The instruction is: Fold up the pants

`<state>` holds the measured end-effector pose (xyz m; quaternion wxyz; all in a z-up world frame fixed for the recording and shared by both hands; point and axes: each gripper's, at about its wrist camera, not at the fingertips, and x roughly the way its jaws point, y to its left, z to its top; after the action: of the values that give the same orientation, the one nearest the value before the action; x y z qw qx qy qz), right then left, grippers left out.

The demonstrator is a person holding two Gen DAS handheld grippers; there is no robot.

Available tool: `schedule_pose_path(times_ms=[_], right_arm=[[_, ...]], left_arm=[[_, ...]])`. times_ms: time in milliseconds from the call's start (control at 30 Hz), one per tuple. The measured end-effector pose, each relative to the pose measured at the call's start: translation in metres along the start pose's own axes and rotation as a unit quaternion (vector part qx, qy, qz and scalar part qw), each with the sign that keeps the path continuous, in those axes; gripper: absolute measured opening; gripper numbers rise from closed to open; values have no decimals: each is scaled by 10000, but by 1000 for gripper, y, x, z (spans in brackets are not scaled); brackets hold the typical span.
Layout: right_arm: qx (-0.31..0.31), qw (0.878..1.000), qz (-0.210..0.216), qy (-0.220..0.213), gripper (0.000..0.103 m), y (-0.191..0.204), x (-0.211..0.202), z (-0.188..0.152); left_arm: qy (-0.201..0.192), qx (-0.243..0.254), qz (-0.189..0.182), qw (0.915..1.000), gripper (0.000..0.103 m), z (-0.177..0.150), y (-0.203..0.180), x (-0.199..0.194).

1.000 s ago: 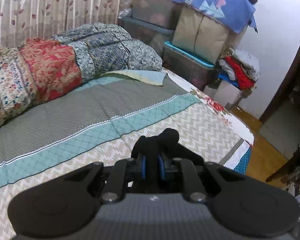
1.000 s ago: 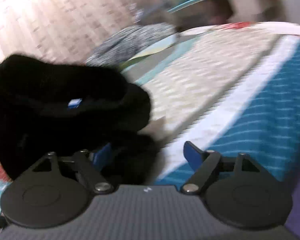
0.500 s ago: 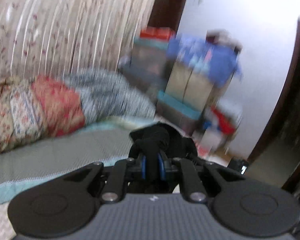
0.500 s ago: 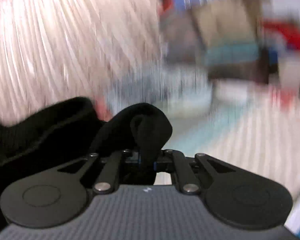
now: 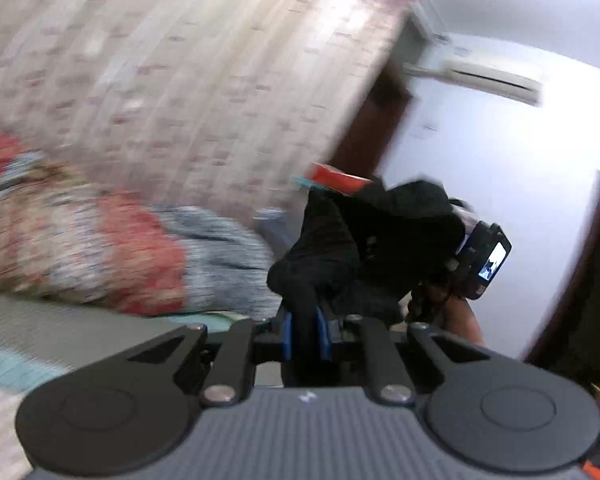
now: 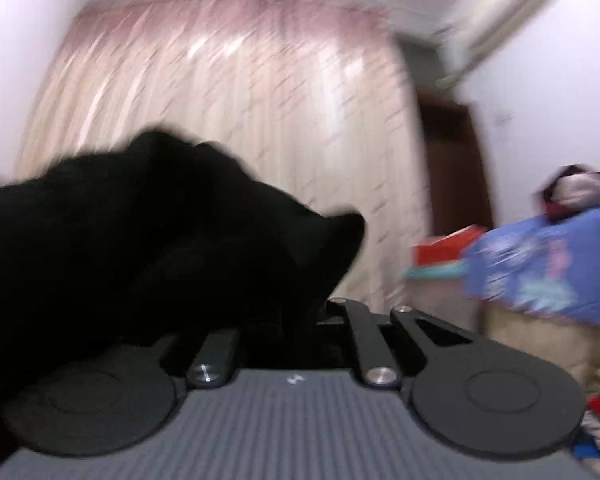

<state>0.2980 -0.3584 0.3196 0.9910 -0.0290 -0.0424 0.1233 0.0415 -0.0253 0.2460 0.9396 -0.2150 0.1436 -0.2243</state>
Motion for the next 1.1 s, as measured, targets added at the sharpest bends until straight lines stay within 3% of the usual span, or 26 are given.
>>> schedule_pose_path(times_ms=[100, 167, 267, 367, 433, 500, 567, 667, 767, 833, 900, 967, 1033, 1100], right_arm=[[22, 9947, 636, 804, 13, 79, 33, -59], [97, 9861, 1007, 1315, 13, 136, 65, -106], [9, 9676, 1474, 2051, 19, 225, 98, -159], [-465, 9309, 1956, 3051, 39, 288, 106, -202], [-877, 9206, 2171, 3126, 41, 298, 88, -211], [-1142, 9133, 2432, 3062, 48, 293, 60, -226], [-1178, 9163, 2338, 3032, 49, 260, 36, -234], [-761, 9293, 1910, 3070, 49, 187, -10, -265], [-113, 9438, 924, 3171, 49, 94, -59, -292], [434, 9433, 127, 3288, 49, 37, -87, -314], [1121, 9319, -567, 3404, 51, -10, -106, -337], [1752, 9118, -1146, 3533, 66, -41, -121, -355], [2372, 8968, -1206, 3535, 69, -58, -124, -367], [2976, 8790, -1155, 3543, 75, -64, -117, -379]], left_arm=[[55, -640, 784, 9948, 11, -33, 63, -20], [175, -1020, 1424, 9844, 11, -58, 102, -29], [467, -1787, 2380, 9536, 11, -103, 169, -35], [790, -2309, 3249, 9137, 12, -135, 229, -33], [1069, -2770, 3547, 8866, 13, -160, 266, -33], [1144, -3135, 3545, 8735, 19, -177, 285, -36], [1173, -3158, 3609, 8696, 31, -188, 288, -43], [1127, -2986, 3777, 8692, 36, -196, 275, -63], [866, -2724, 3801, 8796, 42, -186, 251, -84], [679, -2358, 4001, 8830, 50, -175, 239, -92], [781, -1949, 4111, 8871, 60, -163, 236, -82], [1138, -1852, 4069, 8872, 75, -160, 242, -63], [1398, -1828, 3872, 8928, 85, -163, 248, -41], [1632, -1657, 3952, 8886, 91, -169, 247, -20]])
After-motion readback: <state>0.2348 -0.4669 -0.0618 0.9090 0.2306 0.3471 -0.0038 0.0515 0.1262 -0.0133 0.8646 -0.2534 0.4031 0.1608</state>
